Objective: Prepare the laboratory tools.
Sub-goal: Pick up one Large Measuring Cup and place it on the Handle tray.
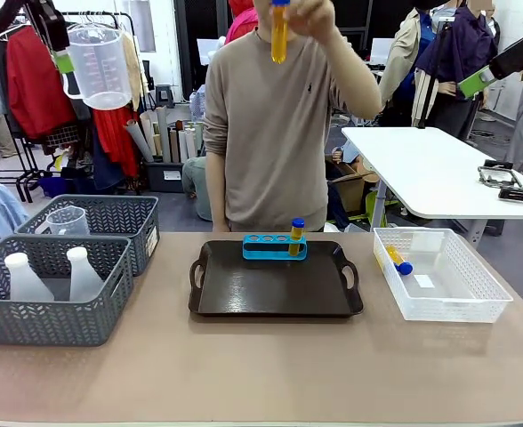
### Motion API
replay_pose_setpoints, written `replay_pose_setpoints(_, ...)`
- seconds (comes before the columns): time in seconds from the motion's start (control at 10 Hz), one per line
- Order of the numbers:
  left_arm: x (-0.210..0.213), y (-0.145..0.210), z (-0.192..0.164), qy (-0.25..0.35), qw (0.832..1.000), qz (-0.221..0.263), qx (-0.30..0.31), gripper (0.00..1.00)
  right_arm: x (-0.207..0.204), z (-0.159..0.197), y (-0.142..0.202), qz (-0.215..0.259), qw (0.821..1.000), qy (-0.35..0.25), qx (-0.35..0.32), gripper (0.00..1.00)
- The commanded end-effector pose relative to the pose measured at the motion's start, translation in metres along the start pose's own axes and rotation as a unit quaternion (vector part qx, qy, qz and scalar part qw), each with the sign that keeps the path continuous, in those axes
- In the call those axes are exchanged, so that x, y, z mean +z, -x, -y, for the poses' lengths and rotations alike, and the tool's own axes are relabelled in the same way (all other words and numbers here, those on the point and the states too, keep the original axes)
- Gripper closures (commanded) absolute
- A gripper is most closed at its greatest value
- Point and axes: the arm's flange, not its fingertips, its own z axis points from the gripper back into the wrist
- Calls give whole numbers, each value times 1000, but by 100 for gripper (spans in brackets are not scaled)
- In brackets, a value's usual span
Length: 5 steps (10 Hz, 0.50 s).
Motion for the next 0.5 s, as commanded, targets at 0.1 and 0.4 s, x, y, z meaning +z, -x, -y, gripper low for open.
replay_pose_setpoints(0.1, 0, 2, 0, -1, 1000, -1, 1, 100, 0, -1, 0, 5, 1000, -6, 3, 0)
replay_pose_setpoints(0.4, 8, 0, 10, 12, 997, 10, -71, 100, 0, -1, 0, 5, 1000, -6, 3, 0)
